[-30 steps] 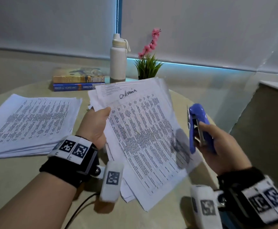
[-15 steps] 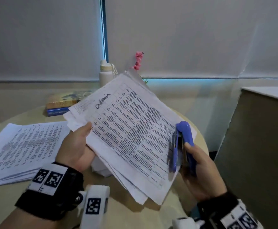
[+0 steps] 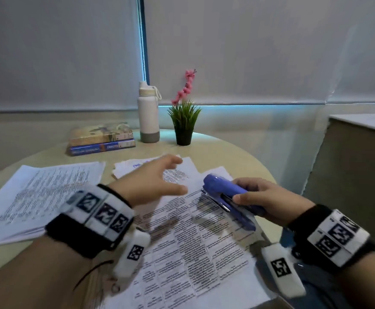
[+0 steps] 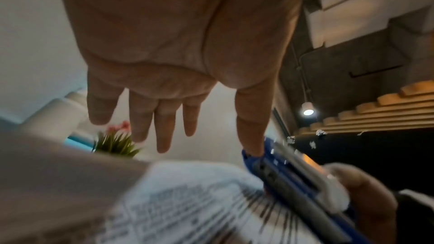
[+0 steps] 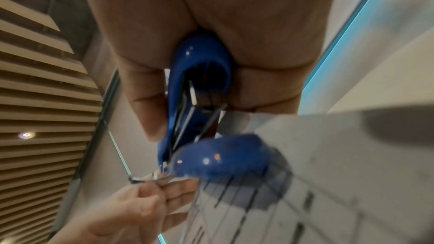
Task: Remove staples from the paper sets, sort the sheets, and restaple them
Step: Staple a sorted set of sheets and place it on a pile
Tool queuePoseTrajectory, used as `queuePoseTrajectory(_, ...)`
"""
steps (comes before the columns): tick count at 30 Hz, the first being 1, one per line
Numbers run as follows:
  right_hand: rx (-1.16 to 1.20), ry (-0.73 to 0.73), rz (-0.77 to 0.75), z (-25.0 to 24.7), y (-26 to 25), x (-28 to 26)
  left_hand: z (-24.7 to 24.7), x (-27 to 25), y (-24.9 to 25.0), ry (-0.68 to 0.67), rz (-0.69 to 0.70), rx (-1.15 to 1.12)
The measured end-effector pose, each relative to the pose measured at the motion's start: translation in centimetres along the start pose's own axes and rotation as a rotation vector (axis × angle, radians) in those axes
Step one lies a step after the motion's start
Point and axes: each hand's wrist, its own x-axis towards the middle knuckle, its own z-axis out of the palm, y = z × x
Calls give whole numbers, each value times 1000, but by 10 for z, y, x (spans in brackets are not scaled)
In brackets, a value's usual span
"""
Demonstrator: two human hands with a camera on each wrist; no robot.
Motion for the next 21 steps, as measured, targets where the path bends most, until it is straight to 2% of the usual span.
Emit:
queuePoseTrajectory(4,6,-80,52,0,-2,18,23,28,-6,-177,-124,-81)
queuePoseTrajectory(6,-41,-61,56,0,1,23,26,36,-13,-170,-115,-175)
queuePoseTrajectory(9,-165,55,22,-1,8,26,28,39,-16,-119,-109,-245)
queuePoseTrajectory(14,-339,243,-42,-10,14,23,30,40,-27,-202,-168,-309)
queuePoseTrajectory(17,-452,255,-66,-7,7,20,35,37,-32,-209,-185,-467)
queuePoseTrajectory(21,-766,266,-114,4,0,22,40,37,-38,-219,-191,-615)
